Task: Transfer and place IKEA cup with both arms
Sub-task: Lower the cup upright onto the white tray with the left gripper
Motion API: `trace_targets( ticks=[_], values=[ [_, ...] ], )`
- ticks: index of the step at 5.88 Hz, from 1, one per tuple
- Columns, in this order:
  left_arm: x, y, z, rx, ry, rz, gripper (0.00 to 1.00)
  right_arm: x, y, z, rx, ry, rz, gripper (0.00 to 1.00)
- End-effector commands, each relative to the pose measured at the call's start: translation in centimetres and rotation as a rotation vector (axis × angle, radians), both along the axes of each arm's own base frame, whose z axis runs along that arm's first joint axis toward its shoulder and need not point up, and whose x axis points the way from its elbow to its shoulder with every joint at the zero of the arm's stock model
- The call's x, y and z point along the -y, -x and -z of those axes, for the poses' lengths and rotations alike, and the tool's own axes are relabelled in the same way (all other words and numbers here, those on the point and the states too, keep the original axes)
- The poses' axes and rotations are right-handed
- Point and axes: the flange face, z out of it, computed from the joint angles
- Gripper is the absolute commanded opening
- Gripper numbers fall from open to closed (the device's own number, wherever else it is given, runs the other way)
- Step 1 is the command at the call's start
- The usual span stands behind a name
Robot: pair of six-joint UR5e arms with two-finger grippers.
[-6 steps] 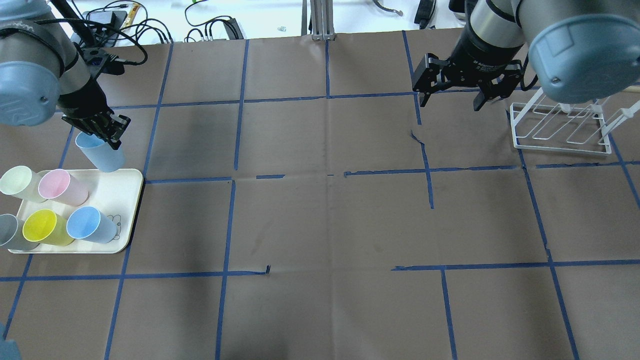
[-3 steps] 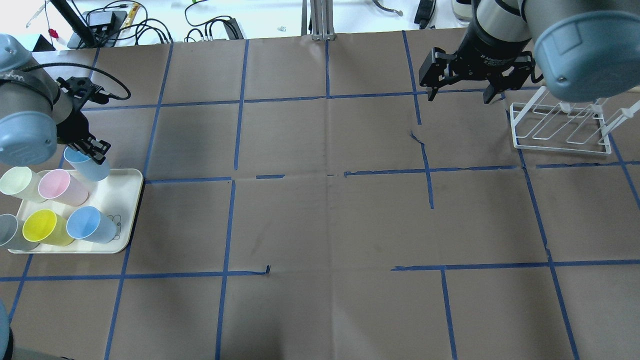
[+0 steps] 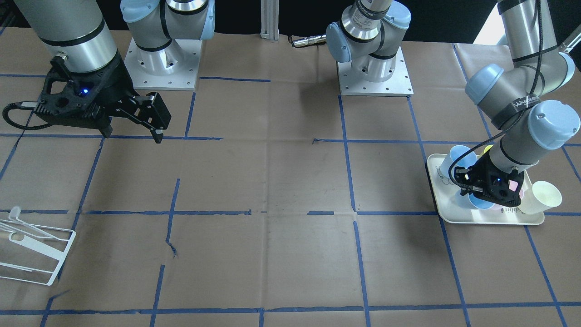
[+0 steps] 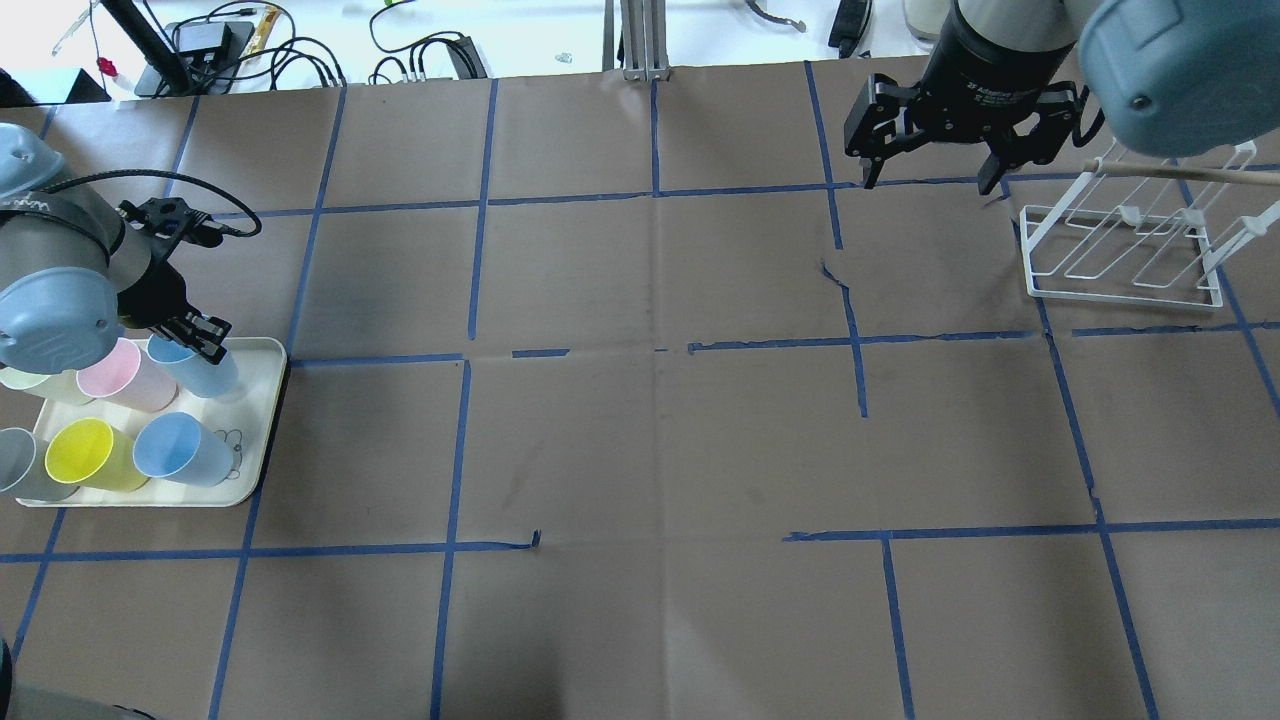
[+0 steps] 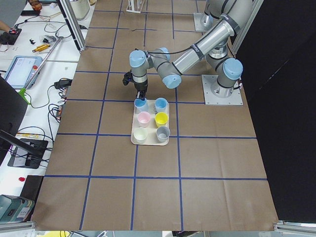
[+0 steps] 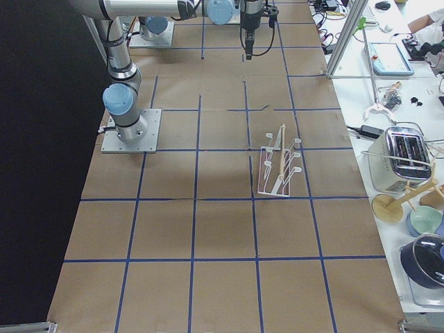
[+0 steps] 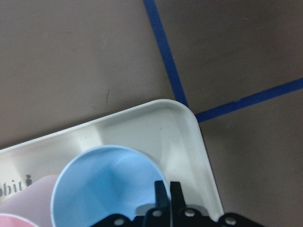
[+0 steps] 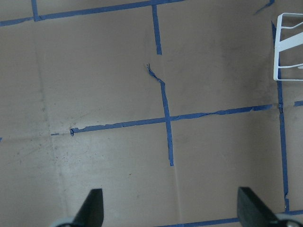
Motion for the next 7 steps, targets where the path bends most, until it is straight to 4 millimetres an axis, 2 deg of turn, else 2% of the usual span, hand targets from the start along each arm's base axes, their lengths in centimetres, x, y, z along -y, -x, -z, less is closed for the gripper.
trace_targets(
  ticks=[1,2,4,5,6,7],
  values=[
    [-0.1,0.1,0.3,-0.020,-0.001,-0.003,0.15,0.0,0.2,0.0,-0.017,-0.001,0.012,1.00],
    [-0.1,0.1,0.5,-0.025,-0.003,-0.004,0.96,0.1,0.2,0.1,-0.017,-0.003,0.010,1.00],
    [0.4,0.1,-0.2,-0.009,0.007,-0.001,0.98,0.1,0.0,0.1,-0.008,-0.003,0.008,1.00],
    [0.6,1.0,-2.2,-0.013,-0.001,0.014,0.98,0.1,0.0,0.1,-0.004,-0.003,0.006,1.00],
    [1.0,2.0,-7.0,-0.041,-0.056,0.032,0.98,0.1,0.0,0.2,-0.005,-0.004,0.008,1.00],
    [1.5,5.0,-12.0,-0.054,-0.091,0.017,0.98,0.1,0.1,0.2,-0.010,-0.004,0.008,1.00]
  ],
)
